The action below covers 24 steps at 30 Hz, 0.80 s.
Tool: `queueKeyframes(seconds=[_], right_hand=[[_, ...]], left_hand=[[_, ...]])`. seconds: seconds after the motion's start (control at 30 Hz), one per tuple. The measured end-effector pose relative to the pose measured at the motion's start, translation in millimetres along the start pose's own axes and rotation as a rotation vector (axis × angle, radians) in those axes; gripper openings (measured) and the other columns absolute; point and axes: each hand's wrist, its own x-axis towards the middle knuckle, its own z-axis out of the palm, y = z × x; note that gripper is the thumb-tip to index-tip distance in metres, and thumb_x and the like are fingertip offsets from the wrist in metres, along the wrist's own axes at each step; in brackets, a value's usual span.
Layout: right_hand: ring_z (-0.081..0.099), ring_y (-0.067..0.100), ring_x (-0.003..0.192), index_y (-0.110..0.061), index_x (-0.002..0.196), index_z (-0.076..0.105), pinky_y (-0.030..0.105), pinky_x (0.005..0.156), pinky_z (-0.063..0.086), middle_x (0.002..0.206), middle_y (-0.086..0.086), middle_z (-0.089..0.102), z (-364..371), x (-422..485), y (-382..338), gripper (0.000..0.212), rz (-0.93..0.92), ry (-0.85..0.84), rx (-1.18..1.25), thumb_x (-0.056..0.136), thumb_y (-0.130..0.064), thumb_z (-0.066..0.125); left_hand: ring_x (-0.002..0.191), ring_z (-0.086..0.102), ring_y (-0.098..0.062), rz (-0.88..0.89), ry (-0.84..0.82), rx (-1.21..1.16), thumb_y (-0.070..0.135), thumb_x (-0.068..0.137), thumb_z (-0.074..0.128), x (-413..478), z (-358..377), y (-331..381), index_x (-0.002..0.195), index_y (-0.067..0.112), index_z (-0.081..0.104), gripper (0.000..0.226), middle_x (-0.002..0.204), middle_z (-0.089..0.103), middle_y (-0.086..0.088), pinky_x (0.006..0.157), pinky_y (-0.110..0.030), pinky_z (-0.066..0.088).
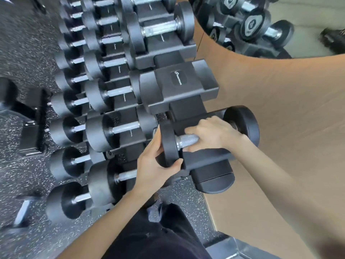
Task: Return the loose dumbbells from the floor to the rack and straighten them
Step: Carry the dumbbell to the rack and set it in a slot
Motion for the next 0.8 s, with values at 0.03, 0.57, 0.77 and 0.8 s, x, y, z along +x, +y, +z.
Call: queueKeyframes(seconds=[0.03, 0.57, 0.77, 0.8], right_hand=[[0.06, 0.036, 0.079, -0.02, 0.087, 0.052, 0.032, 0.058, 0.03, 0.075, 0.011, 0.062, 0, 2, 2, 0.051, -0.016, 0.002, -0.004, 0.075, -0.07, 0.048], [0.061, 0.034, 0.079, -0.022, 0.089, 0.049, 0.032, 0.061, 0.028, 0.08, 0.008, 0.065, 5, -1, 3, 0.049, -0.094, 0.105, -0.06, 0.079, -0.069, 0.043], [0.058, 0.035, 0.075, -0.022, 0.079, 0.051, 0.031, 0.059, 0.032, 0.067, 0.004, 0.057, 1, 17, 9, 0.048, -0.103, 0.117, -0.029, 0.075, -0.071, 0.046], [0.059, 0.035, 0.074, -0.022, 0.08, 0.052, 0.031, 0.059, 0.031, 0.071, 0.005, 0.061, 4, 15, 8, 0.049, -0.11, 0.161, -0.045, 0.075, -0.07, 0.047]], left_hand=[[0.112, 0.058, 0.002, -0.018, 0.011, -0.005, 0.038, 0.063, 0.07, 1, 1, 2, 0.146, 0.02, 0.031, 0.094, 0.127, 0.056, 0.027, 0.1, -0.026, 0.046], [0.104, 0.062, -0.006, -0.086, 0.148, 0.121, 0.039, 0.061, 0.063, -12, 19, 10, 0.144, 0.035, 0.031, 0.09, 0.12, 0.063, 0.013, 0.091, -0.021, 0.048], [0.08, 0.065, -0.007, -0.123, 0.179, 0.155, 0.045, 0.057, 0.061, 10, 12, 10, 0.133, 0.036, 0.046, 0.078, 0.091, 0.065, 0.022, 0.073, -0.02, 0.049], [0.087, 0.065, -0.004, -0.102, 0.156, 0.156, 0.044, 0.059, 0.062, 7, 11, 10, 0.137, 0.033, 0.043, 0.081, 0.099, 0.065, 0.024, 0.077, -0.017, 0.049]])
